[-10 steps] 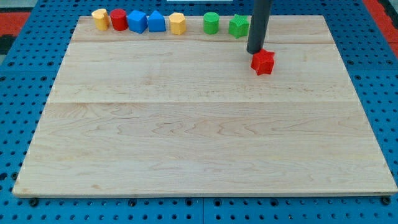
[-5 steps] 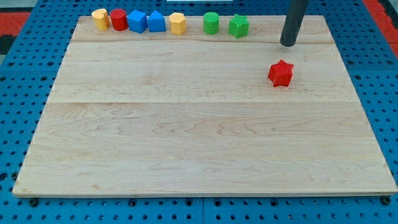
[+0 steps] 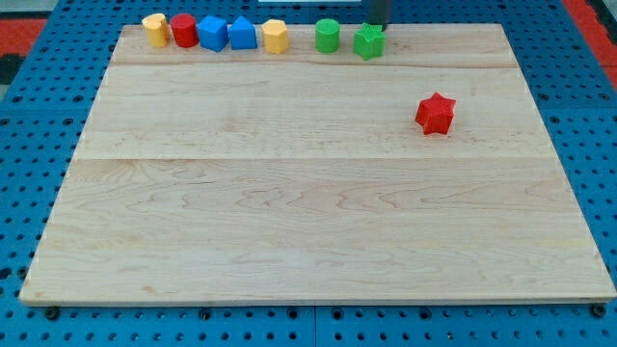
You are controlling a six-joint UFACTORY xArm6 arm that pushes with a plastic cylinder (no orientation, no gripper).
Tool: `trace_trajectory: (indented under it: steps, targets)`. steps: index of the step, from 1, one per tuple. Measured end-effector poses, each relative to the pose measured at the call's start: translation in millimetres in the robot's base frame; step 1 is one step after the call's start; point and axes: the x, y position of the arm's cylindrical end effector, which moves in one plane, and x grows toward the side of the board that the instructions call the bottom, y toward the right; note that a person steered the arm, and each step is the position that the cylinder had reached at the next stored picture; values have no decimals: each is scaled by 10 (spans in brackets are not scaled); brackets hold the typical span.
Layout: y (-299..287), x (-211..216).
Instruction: Move the green star closer to red star
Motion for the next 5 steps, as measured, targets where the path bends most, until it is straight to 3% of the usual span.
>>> trace_trajectory:
  steps: [1,2,3,4,5]
  targets:
    - [-97,444]
    - [477,855]
    - [355,558]
    - [849,838]
    - [819,1205]
